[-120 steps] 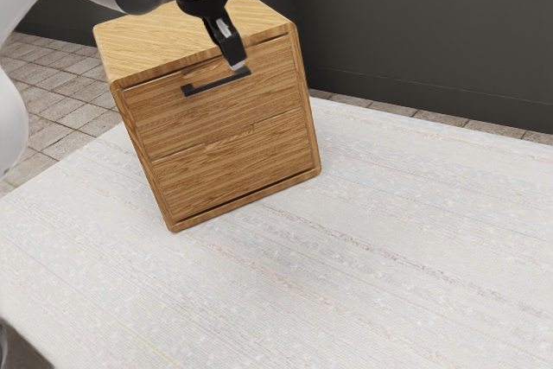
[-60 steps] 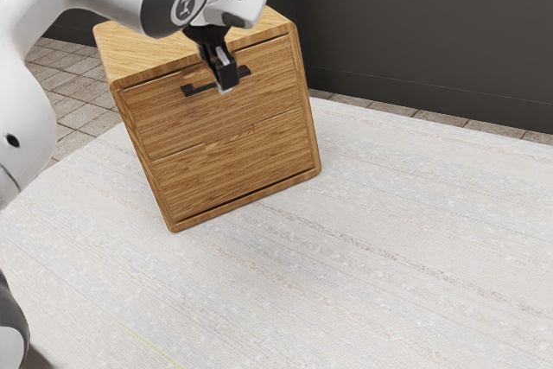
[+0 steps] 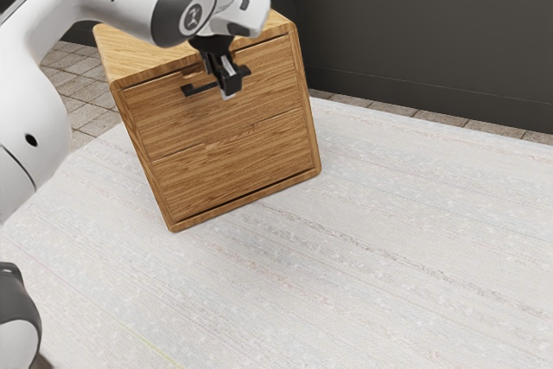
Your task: Pull the drawer handle with one arm to open the drawer
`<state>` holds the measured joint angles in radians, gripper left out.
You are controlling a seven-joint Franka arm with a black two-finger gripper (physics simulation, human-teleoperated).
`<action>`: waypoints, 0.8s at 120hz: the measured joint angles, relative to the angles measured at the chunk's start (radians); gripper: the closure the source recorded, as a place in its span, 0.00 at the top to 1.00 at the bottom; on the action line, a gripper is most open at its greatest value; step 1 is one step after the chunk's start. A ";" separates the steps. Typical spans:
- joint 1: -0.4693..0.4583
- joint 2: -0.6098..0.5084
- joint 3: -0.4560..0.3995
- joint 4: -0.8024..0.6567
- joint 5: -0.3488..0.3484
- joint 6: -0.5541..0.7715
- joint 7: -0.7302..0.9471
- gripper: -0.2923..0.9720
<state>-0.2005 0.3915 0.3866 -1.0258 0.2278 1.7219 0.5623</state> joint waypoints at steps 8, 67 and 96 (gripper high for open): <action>0.002 0.004 0.000 -0.001 -0.005 0.004 -0.002 0.52; 0.026 0.007 0.000 -0.011 -0.020 0.015 0.028 0.43; 0.025 -0.005 -0.005 -0.013 -0.025 0.013 0.047 0.40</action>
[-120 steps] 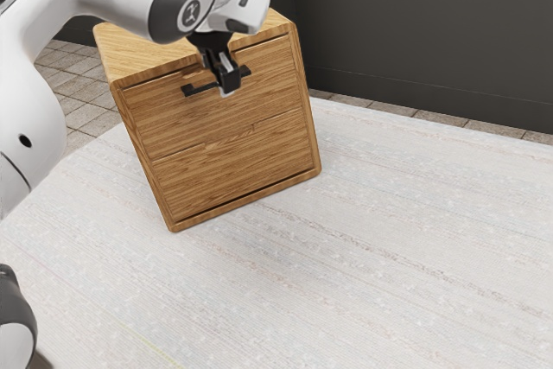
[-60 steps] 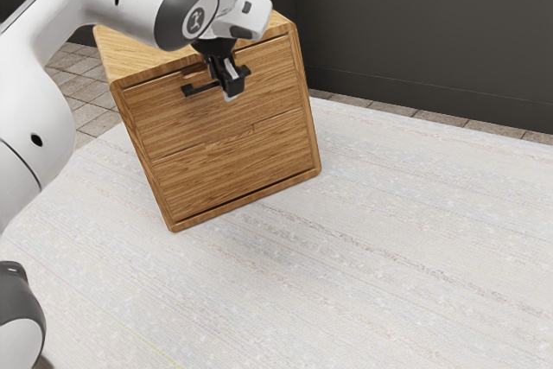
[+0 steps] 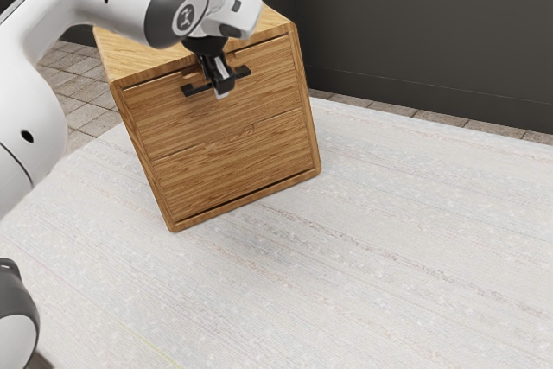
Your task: Pull the drawer handle with one arm to open the drawer
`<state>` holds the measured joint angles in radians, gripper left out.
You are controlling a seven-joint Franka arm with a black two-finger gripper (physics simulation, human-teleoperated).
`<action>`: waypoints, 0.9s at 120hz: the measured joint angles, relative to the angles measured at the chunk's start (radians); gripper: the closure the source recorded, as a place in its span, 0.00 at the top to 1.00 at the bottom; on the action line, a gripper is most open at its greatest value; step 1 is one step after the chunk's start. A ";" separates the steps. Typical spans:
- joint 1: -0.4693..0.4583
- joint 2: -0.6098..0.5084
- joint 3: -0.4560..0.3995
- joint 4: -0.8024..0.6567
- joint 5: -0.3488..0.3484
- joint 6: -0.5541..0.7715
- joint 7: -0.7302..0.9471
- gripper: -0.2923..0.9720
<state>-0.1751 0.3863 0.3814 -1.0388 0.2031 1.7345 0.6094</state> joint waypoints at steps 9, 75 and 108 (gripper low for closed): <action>0.000 -0.001 -0.002 -0.009 -0.001 -0.001 0.004 0.39; -0.021 -0.048 -0.003 -0.074 -0.032 -0.003 0.021 0.28; -0.049 -0.081 -0.005 -0.116 -0.054 -0.003 0.022 0.26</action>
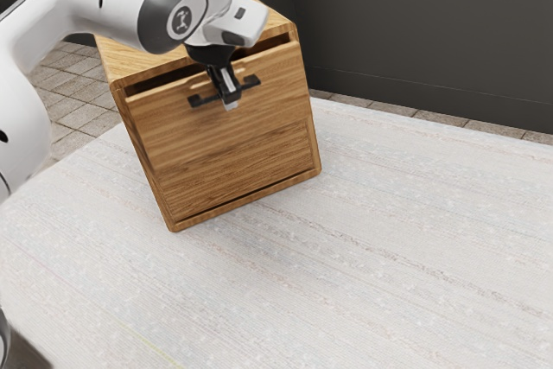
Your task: Pull the drawer handle with one arm to open the drawer
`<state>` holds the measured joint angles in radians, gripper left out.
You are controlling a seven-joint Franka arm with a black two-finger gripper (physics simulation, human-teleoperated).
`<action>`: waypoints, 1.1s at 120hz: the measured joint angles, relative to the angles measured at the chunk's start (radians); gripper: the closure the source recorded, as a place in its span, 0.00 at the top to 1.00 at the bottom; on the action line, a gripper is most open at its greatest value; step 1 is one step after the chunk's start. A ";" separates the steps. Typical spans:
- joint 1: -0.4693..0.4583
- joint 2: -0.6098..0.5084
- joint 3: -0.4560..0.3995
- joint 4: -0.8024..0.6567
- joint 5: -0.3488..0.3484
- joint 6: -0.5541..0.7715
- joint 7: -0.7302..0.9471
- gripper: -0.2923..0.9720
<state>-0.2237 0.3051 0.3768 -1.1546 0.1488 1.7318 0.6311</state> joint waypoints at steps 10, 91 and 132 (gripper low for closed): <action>-0.003 -0.013 0.000 -0.016 -0.001 0.001 0.000 0.26; -0.090 -0.110 0.005 -0.135 0.004 0.008 -0.017 0.22; -0.150 -0.180 0.001 -0.213 0.028 0.011 -0.037 0.24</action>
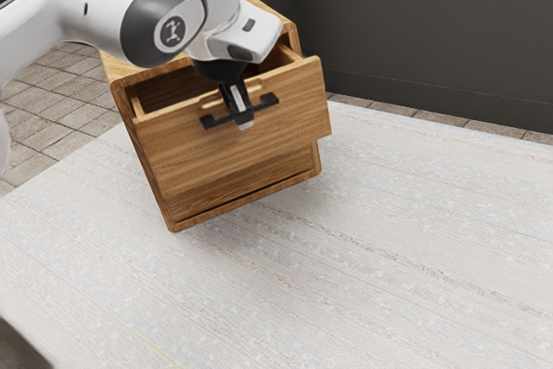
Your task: Pull the drawer handle with one arm to open the drawer
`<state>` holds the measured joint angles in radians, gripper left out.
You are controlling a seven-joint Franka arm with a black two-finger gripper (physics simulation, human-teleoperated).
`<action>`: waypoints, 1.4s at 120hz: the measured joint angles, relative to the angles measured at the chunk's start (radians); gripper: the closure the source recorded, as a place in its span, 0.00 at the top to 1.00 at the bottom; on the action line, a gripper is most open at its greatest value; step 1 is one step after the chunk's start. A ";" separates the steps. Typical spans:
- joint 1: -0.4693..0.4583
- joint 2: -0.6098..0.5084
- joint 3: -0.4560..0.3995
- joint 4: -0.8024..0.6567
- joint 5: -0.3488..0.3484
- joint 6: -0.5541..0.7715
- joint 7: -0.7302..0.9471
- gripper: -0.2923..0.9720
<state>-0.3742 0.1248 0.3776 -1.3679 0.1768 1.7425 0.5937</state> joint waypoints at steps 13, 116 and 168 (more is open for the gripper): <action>-0.025 -0.022 0.001 -0.028 0.014 0.002 -0.012 0.27; -0.127 -0.129 0.000 -0.136 0.037 -0.003 -0.097 0.31; -0.128 -0.170 -0.052 -0.173 0.047 -0.011 -0.142 0.31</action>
<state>-0.5020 -0.0448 0.3259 -1.5411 0.2240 1.7315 0.4514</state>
